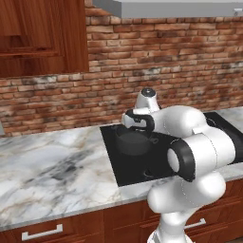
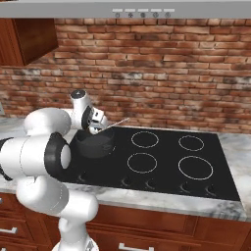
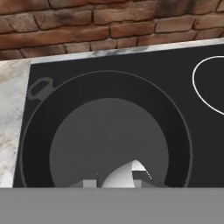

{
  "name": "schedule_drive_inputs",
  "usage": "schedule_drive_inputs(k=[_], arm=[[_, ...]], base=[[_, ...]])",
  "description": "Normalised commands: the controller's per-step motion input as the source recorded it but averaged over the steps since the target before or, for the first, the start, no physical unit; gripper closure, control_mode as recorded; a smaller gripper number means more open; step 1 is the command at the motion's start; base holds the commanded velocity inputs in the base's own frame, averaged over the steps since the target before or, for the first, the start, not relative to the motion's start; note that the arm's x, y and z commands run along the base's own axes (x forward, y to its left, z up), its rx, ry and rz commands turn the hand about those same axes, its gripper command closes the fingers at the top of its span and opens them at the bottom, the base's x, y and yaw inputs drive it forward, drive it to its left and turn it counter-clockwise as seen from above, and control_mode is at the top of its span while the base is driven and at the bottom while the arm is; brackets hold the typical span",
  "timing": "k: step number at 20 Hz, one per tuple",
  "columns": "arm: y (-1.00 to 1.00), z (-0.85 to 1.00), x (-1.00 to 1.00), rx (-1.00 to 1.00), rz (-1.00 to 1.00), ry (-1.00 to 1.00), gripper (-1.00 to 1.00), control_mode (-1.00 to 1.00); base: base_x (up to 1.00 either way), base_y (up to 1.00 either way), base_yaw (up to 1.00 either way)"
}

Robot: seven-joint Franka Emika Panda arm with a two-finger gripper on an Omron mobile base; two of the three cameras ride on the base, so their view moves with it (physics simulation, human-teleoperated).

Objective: Open the cabinet and move the ladle to the pot. Then close the cabinet.

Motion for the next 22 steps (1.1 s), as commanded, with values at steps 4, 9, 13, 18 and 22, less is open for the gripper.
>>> schedule_drive_inputs(k=[4, 9, 13, 18, 22], arm=[[0.05, -0.46, 0.1, 0.0, 0.01, 0.0, 1.0, -1.0], [0.04, -0.31, 0.25, 0.0, 0.02, 0.0, 1.0, -1.0], [0.07, -0.24, 0.3, 0.0, 0.02, 0.0, 1.0, -1.0], [0.08, -0.18, 0.28, 0.0, 0.02, 0.0, 1.0, -1.0], [0.06, -0.09, 0.23, 0.0, 0.01, 0.0, 1.0, -1.0]], base=[[0.0, 0.0, 0.0], [0.0, 0.0, 0.0], [0.0, 0.0, 0.0], [0.0, 0.0, 0.0], [0.0, 0.0, 0.0]])
